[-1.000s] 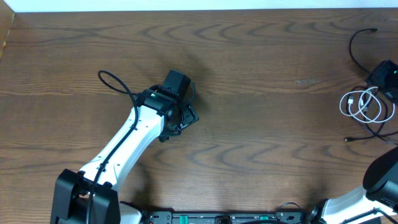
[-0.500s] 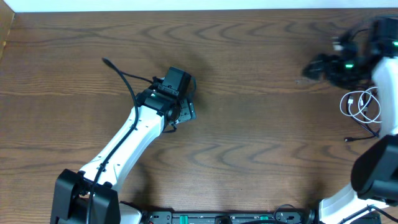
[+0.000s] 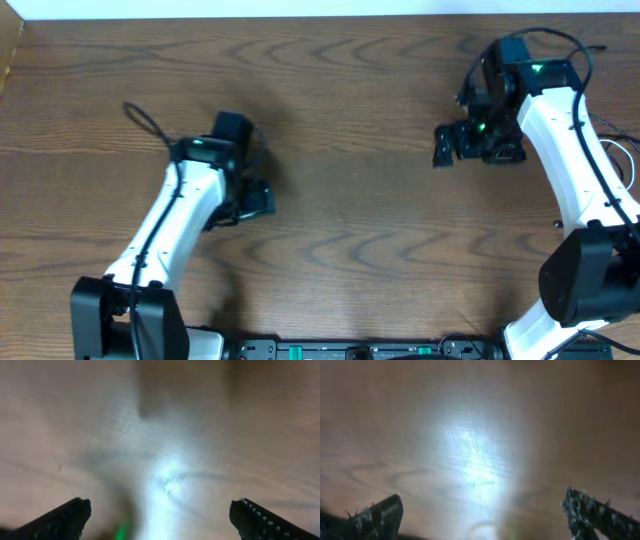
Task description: Untangle cables
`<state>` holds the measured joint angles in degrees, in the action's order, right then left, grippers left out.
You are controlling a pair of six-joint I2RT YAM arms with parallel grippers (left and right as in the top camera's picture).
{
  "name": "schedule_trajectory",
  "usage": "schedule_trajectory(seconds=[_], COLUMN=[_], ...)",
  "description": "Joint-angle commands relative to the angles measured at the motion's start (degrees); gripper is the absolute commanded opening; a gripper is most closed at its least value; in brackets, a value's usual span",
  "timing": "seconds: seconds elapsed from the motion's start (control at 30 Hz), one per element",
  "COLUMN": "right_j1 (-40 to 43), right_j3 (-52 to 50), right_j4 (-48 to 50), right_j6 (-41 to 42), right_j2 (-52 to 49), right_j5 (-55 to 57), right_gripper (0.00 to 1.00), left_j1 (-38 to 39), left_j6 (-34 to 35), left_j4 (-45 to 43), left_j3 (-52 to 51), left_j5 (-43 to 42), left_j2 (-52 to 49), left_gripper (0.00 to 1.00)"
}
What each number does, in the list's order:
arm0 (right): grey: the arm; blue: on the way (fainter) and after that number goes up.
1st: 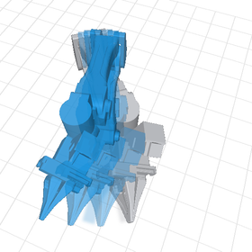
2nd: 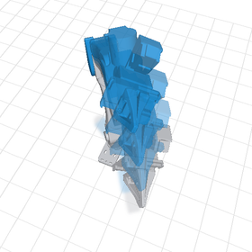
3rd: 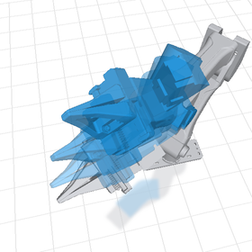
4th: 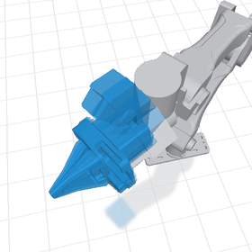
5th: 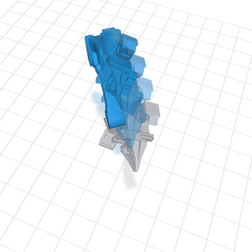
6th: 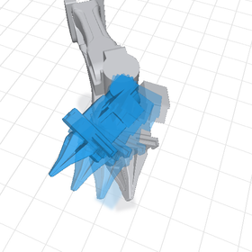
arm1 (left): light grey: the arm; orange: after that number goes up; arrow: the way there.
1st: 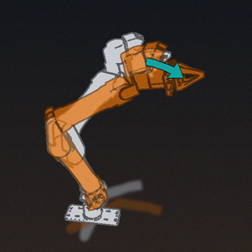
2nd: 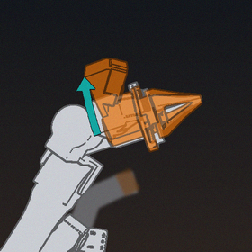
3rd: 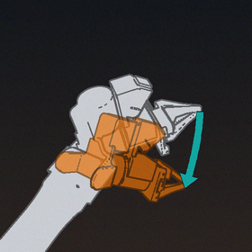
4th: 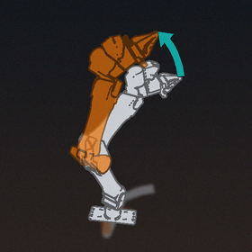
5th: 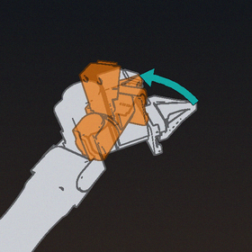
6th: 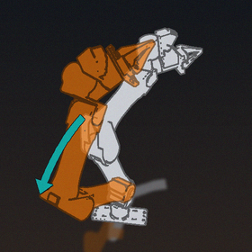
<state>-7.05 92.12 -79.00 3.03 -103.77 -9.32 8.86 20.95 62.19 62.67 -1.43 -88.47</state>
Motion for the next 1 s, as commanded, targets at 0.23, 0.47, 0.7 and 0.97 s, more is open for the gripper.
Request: schedule_trajectory(seconds=[0.23,0.47,0.7,0.97], right_j1=[-0.57,-0.55,-0.55,-0.55], right_j3=[-1.90,-15.96,-30.49,-34.16], right_j4=[-6.29,6.64,19.63,21.68], right_j6=[2.34,3.82,3.80,3.78], right_j2=[4.13,21.84,45.46,59.43], right_j5=[1.66,1.73,1.92,1.90], right_gripper=[0.99,0.99,0.99,0.99], left_j1=[-3.32,-3.30,-2.62,-2.62], left_j6=[-2.10,-4.00,-1.09,-0.94], left_j4=[8.33,5.66,0.33,0.66], left_j3=[-0.35,-4.57,-9.18,-9.18], left_j5=[-2.01,-0.96,0.98,0.98], left_j2=[2.58,17.11,42.95,59.95], left_gripper=[0.94,0.94,0.95,0.96])
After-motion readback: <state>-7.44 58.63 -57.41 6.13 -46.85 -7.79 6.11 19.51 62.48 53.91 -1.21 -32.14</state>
